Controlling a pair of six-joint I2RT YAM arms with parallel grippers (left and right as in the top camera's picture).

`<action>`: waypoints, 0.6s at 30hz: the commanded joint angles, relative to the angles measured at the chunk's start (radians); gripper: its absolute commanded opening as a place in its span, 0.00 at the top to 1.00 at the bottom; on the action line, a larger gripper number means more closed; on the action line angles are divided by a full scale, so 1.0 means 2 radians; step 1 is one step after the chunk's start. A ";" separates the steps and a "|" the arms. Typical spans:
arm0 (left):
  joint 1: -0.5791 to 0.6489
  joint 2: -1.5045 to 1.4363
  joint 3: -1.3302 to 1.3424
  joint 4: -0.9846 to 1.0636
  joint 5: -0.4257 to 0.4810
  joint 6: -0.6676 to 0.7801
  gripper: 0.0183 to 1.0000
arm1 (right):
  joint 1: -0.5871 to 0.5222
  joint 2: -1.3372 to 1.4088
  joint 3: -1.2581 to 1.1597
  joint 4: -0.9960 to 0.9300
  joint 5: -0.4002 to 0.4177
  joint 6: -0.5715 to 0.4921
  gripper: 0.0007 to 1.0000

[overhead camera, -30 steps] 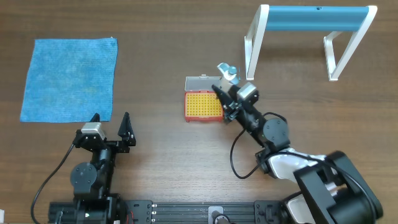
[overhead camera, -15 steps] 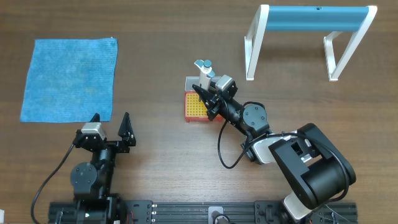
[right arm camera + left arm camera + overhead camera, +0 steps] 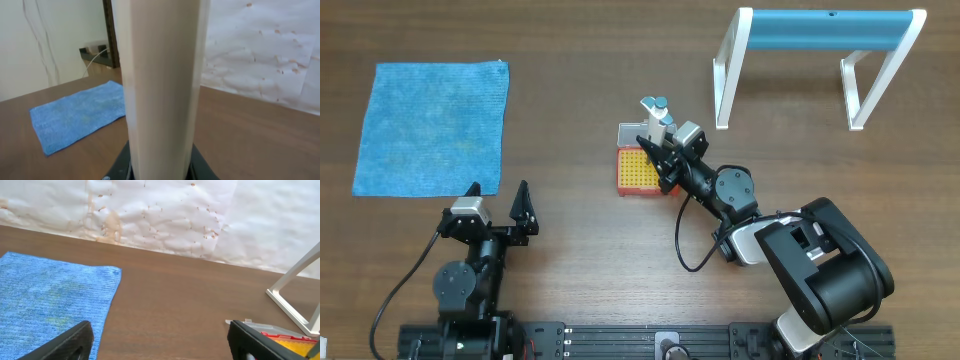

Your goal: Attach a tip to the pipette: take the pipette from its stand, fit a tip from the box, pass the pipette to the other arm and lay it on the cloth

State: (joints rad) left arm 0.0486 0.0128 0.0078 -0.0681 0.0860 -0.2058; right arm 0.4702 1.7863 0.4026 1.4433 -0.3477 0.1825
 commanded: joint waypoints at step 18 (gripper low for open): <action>-0.002 -0.003 -0.001 -0.003 -0.002 0.003 0.13 | -0.002 0.003 -0.008 0.005 -0.034 0.008 0.92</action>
State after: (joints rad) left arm 0.0486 0.0128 0.0078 -0.0681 0.0864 -0.2058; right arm 0.4702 1.7863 0.3920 1.4452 -0.3965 0.1825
